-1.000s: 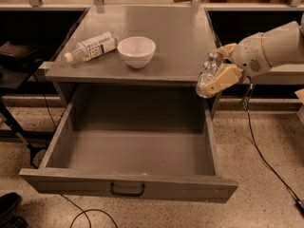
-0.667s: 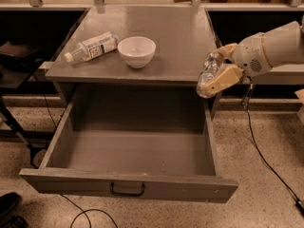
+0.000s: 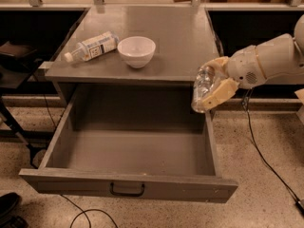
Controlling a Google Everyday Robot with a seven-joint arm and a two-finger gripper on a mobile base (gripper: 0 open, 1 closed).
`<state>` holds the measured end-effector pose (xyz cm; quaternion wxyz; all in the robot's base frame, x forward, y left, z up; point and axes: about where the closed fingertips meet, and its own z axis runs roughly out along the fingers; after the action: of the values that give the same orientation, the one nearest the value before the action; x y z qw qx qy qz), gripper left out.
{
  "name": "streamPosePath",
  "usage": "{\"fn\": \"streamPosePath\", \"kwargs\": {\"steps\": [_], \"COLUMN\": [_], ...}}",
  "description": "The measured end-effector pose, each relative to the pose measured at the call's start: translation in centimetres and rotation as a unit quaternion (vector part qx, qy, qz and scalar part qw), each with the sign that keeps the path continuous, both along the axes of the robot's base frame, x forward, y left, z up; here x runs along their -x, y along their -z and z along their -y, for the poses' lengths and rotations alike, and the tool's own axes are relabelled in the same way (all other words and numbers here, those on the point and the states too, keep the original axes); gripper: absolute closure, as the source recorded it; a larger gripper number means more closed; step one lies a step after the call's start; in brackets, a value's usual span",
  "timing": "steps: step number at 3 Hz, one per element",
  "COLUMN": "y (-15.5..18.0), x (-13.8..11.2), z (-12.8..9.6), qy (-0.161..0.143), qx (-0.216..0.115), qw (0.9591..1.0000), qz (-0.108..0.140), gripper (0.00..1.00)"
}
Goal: Place redbull can into top drawer
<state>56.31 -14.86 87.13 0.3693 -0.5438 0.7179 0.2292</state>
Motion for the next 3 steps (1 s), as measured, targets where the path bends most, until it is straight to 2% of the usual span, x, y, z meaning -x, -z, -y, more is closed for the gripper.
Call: {"fn": "streamPosePath", "kwargs": {"steps": [1,2,3], "y": [1.5,5.0,9.1], "x": [2.6,5.3,6.7], "z": [-1.5,-3.9,-6.6], "qy": [-0.023,-0.035,-0.039], "qx": [-0.005,-0.008,-0.006], "qw": [0.9997,0.9993,0.9992], "qz": [-0.011,-0.012,-0.011], "gripper": [1.0,1.0,1.0]}}
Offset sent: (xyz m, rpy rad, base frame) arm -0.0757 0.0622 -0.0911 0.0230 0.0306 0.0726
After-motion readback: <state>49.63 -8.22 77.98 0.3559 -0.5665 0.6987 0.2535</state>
